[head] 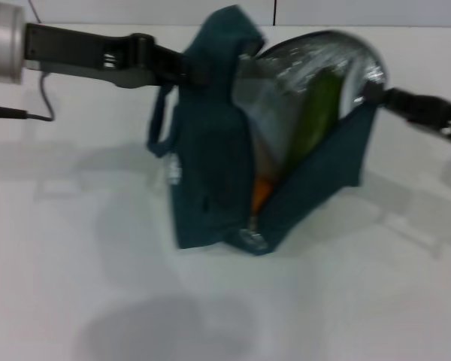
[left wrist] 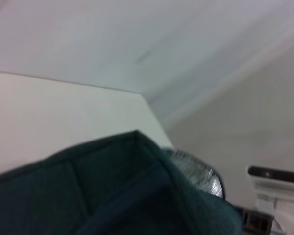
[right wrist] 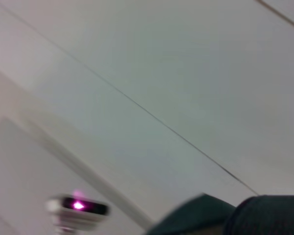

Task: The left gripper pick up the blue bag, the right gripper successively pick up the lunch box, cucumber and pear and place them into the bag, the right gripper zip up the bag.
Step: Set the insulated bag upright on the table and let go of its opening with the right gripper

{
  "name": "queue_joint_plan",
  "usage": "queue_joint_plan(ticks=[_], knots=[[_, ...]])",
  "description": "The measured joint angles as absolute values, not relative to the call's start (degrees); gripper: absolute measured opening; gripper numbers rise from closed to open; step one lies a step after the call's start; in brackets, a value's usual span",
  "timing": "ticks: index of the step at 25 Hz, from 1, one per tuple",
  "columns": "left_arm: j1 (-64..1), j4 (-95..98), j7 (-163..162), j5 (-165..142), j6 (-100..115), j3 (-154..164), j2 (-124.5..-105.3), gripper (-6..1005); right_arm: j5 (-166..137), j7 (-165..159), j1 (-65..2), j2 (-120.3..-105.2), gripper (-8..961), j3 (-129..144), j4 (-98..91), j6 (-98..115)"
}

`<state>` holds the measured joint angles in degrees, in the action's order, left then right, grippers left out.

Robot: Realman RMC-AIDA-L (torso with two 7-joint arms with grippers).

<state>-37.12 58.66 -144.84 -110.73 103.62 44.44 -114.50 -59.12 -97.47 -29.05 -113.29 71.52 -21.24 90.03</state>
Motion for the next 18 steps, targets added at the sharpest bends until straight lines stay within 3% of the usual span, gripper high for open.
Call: queue_joint_plan(ticks=[9,18], knots=[[-41.7,45.8,-139.0,-108.9,100.1,46.7,-117.29,52,-59.6,-96.3,-23.2,-108.92,26,69.9,-25.5,97.8],[-40.9,40.4,-136.1,-109.5,91.8,50.9,-117.72,53,-60.4,-95.1,-23.1,-109.22,27,69.8,-25.2,95.9]])
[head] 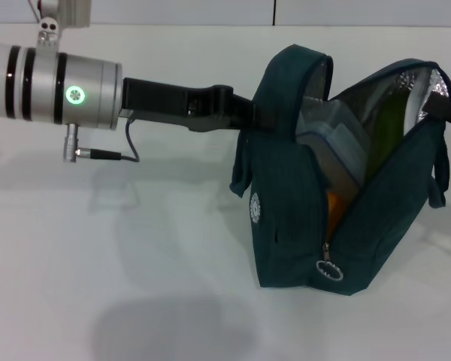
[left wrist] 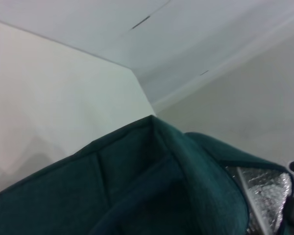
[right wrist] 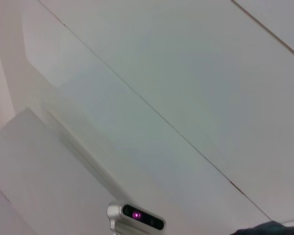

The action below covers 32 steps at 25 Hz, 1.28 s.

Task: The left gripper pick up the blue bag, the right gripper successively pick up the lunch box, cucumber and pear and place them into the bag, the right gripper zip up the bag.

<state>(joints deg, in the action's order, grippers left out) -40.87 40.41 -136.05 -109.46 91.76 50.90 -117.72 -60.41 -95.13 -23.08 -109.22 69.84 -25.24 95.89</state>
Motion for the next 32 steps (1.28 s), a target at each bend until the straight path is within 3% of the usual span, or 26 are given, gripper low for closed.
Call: queue_joint_plan(ticks=[8,19,25,26,27,32], knots=[[-39.4,40.4,-135.7,-109.0,93.4,50.8,-117.63,53,-60.4,-95.0,-23.4,-109.43,26,69.2,-25.3,95.8],[-39.3,40.4,-135.0,-108.3,95.2,50.6,-117.61,53,-60.4,-94.4,-21.1,-108.98,191,67.5,-25.7,96.8],[-38.5,40.5,-134.9,-108.5,94.8,50.5,-117.15,53,-63.1,-85.2,-19.1,-108.47,422,67.5,-26.0,103.6],[-38.5,40.5,-134.9,-108.5,94.7,50.4,-117.11,53,-64.6,-82.5,-18.5,-108.54,525,67.5,-26.1,104.8],[-38.5,40.5,-134.9,-108.6,94.7,50.4,-117.09,53,-65.8,-79.4,-17.9,-108.71,628,67.5,-26.2,105.8],[-38.1,40.5,-134.8,-109.0,94.7,50.4,-116.92,53,-70.0,-63.5,-12.9,-110.77,784,67.5,-26.4,108.3]])
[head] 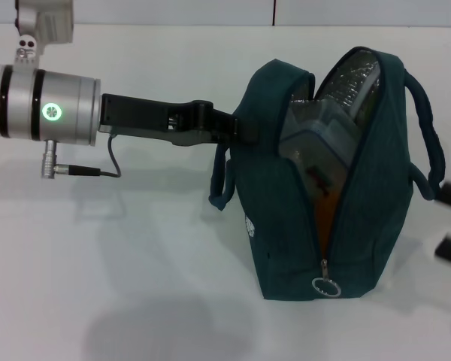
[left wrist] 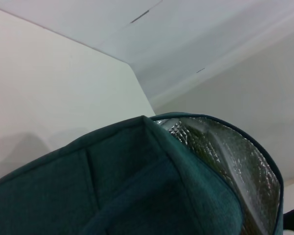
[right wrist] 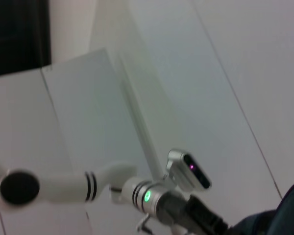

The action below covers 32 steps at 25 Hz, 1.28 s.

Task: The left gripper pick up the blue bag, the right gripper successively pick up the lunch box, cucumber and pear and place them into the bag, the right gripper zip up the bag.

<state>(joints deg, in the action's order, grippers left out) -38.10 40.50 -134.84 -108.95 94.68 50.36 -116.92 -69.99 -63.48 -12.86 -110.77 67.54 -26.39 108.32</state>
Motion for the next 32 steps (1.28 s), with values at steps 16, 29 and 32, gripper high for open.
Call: queue_joint_plan(ticks=[16,29,32], knots=[[-38.3,40.4,-134.9,-109.0,94.7,50.7,-117.04,54,-81.4,-49.5,-13.0,-115.35,779,72.5,-20.9,96.2],[-38.3,40.5,-134.8,-108.8,94.8,50.7,-117.35,54,-79.1,-51.6,-17.9,-115.82,734,79.5,-20.7,89.5],[-38.2,40.5,-134.7,-108.7,94.8,50.6,-117.34,54,-78.7,-52.1,-18.7,-115.83,723,81.0,-20.7,89.1]])
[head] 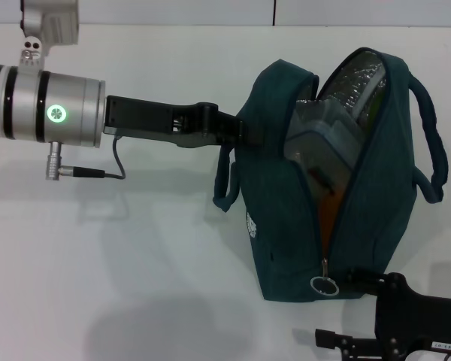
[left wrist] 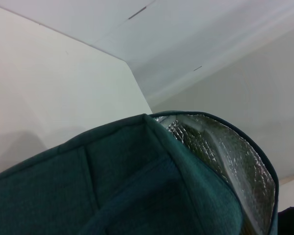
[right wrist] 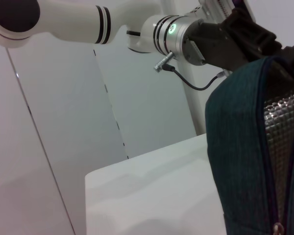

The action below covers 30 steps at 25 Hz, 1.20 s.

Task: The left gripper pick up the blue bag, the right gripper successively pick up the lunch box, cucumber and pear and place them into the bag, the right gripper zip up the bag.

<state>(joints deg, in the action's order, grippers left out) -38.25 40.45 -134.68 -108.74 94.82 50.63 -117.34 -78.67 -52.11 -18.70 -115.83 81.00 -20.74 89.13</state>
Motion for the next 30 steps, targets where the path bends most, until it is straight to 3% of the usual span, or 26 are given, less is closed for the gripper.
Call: queue_joint_plan(ticks=[15,20,23,30], knots=[[-38.2,40.3,-134.3,-108.6,94.7,50.4,-117.36,55,-76.2,-53.3,-19.0,-115.84,666,81.7,-20.3,86.1],[-38.1,40.4,-134.3,-108.6,94.7,50.4,-117.29,55,-76.2,-53.5,-19.2,-115.84,425,81.7,-20.4,85.8],[-38.1,40.5,-134.2,-108.6,94.7,50.5,-117.23,55,-76.2,-53.5,-19.2,-115.84,194,81.7,-20.5,85.5],[-38.1,40.6,-133.7,-108.5,94.7,50.4,-117.31,55,-75.6,-53.6,-19.4,-115.84,8,81.7,-20.5,84.9]])
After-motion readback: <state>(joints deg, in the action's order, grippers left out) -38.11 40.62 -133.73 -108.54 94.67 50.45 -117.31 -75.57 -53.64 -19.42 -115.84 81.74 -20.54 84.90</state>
